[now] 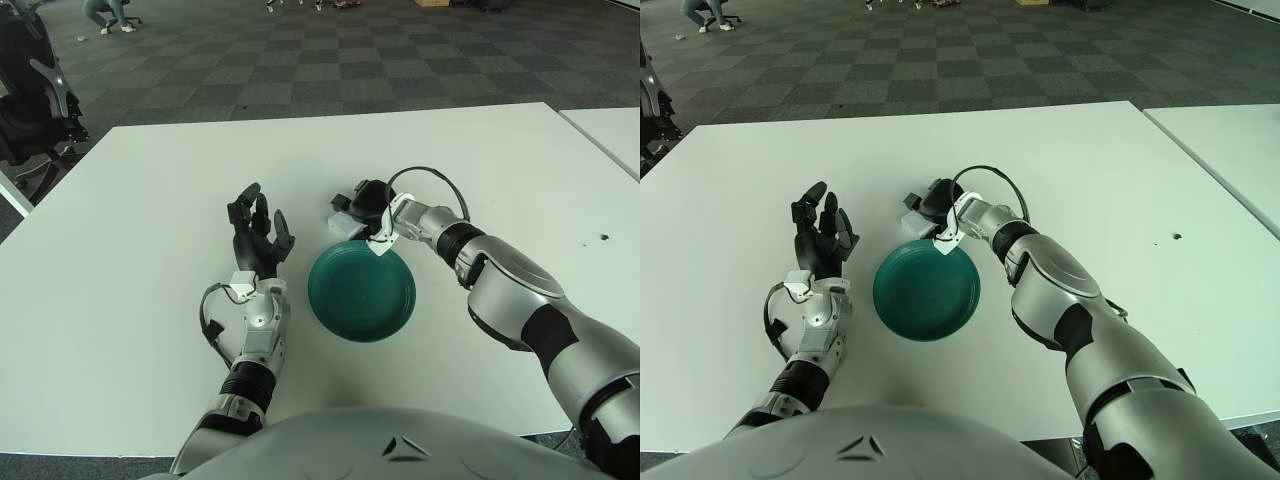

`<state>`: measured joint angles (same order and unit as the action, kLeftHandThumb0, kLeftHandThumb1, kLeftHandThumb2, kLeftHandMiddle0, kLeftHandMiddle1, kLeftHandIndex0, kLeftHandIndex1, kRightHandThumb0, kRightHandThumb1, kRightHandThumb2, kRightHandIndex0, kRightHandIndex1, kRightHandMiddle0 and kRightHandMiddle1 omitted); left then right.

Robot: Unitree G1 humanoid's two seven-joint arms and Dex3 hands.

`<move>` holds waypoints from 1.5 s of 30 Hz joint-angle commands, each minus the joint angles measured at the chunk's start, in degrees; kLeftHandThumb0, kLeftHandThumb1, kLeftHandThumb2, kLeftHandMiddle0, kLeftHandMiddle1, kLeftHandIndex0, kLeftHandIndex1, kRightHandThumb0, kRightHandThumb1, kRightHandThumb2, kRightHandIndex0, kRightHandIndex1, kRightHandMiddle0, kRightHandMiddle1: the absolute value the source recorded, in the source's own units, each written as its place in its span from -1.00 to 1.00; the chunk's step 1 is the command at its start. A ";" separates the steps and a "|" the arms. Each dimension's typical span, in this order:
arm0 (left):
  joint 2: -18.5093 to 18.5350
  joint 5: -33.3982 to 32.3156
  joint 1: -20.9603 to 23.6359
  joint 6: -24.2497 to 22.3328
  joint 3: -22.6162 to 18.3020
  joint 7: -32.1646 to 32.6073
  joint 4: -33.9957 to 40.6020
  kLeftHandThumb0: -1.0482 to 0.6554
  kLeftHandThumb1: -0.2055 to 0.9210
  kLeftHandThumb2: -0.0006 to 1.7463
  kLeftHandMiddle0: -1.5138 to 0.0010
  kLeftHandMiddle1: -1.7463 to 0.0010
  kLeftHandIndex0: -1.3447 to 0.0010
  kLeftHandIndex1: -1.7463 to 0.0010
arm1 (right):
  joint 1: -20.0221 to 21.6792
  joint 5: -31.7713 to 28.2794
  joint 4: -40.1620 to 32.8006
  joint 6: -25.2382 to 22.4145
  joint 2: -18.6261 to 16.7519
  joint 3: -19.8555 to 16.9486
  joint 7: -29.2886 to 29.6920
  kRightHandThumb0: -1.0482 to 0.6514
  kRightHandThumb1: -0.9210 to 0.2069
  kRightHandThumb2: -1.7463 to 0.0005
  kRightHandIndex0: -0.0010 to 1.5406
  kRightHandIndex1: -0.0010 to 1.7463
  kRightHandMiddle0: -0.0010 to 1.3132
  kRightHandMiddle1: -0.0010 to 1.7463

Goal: Put the charger into the plate.

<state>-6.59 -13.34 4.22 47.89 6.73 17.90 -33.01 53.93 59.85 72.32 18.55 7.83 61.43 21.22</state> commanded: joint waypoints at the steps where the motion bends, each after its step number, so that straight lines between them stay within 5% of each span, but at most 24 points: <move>1: -17.04 -4.41 -12.02 3.82 -1.75 -1.62 -12.71 -0.63 1.00 -0.07 0.57 1.00 1.00 -0.06 | -13.42 8.86 6.93 -4.91 0.17 8.33 0.57 -0.53 -0.96 0.73 -0.33 0.92 -0.79 0.60; 4: -16.44 -4.16 -12.74 4.39 -1.62 -1.94 -12.61 -0.63 1.00 -0.05 0.56 0.99 1.00 0.01 | -14.89 8.24 7.26 -4.10 1.36 8.64 0.85 -0.30 -0.95 0.64 -0.16 0.97 -0.48 0.68; 8: -15.77 -4.16 -14.05 4.78 -1.23 -2.38 -11.34 -0.62 1.00 -0.02 0.56 0.99 1.00 0.09 | -14.44 6.36 7.46 -2.30 2.83 7.49 -0.19 -0.22 -0.92 0.60 0.02 0.99 -0.34 0.71; 23: -13.83 -3.34 -15.09 2.95 -0.95 -1.44 -8.37 -0.60 1.00 -0.02 0.53 0.99 1.00 0.10 | -4.96 -2.39 7.45 0.67 0.47 -1.77 -4.12 -0.20 -0.79 0.45 0.23 1.00 -0.28 0.72; 37: -11.97 -1.22 -15.68 2.49 -1.71 0.80 -8.20 -0.59 1.00 -0.05 0.50 0.99 0.98 -0.01 | 6.61 -6.73 3.35 4.15 1.27 -9.59 7.80 -0.23 -0.54 0.31 0.33 1.00 -0.04 0.59; 42: -11.60 0.42 -15.86 2.53 -1.73 1.96 -8.51 -0.60 1.00 -0.05 0.48 0.98 0.98 -0.02 | 8.34 -7.68 -10.16 8.37 6.70 -14.63 12.77 -0.30 -0.09 -0.27 0.37 1.00 -0.07 0.88; 45: -11.30 0.74 -15.60 2.29 -1.88 2.25 -9.02 -0.60 1.00 -0.05 0.48 0.98 0.98 -0.03 | 6.20 -8.53 -16.32 8.83 8.20 -17.60 12.75 -0.32 0.03 -0.44 0.40 1.00 -0.06 0.96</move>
<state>-6.59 -12.09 3.05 50.41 6.40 18.42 -31.18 56.18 54.37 68.21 24.96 12.12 49.73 29.51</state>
